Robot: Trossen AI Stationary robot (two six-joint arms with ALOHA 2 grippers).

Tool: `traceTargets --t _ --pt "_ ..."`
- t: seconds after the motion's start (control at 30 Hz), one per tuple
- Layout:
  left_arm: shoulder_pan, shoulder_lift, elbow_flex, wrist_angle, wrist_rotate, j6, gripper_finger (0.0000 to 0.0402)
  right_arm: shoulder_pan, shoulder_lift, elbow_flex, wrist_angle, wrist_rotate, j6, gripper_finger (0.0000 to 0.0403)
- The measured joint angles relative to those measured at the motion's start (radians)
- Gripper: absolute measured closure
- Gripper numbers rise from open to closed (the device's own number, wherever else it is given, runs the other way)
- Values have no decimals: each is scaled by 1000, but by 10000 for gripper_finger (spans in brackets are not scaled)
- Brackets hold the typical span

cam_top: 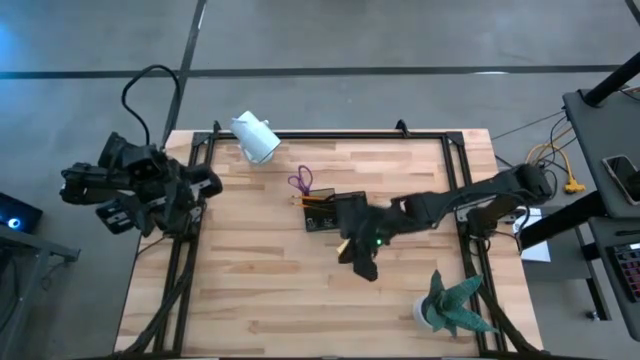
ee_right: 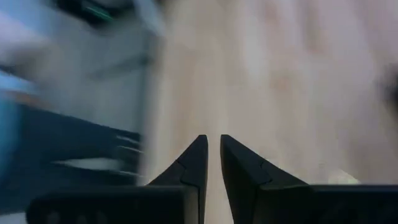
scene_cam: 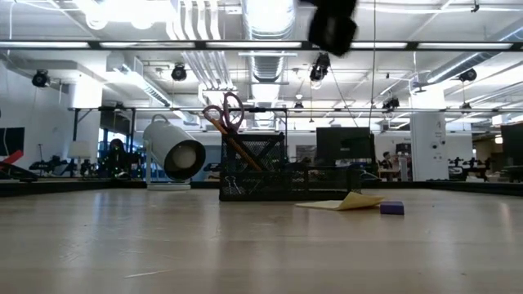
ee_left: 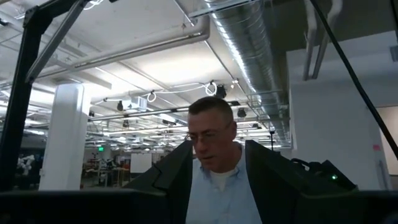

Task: Pick and place office supplies into organizer
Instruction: Put the yellow sticky notes into the black desk organizer

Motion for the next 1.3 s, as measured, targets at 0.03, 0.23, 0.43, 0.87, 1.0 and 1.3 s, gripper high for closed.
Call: traceTargets --t 0.03,0.23,0.43,0.87,1.0,1.3 --pt "0 -1 -1 -1 1 0 272 -16 -7 0 61 -73 8 364" --pt "0 -10 -10 -2 1 1 272 -117 -85 0 529 -390 208 364" --pt "0 -4 -16 0 1 1 272 -160 -170 2 1045 -448 347 364" --pt "0 24 -44 0 45 1 272 -64 -269 1 1074 -430 130 364" --pt "0 22 -64 -1 45 1 272 -60 -269 1 1038 -394 119 364" --pt "0 13 -72 0 45 0 272 -63 -268 0 981 -278 117 358"
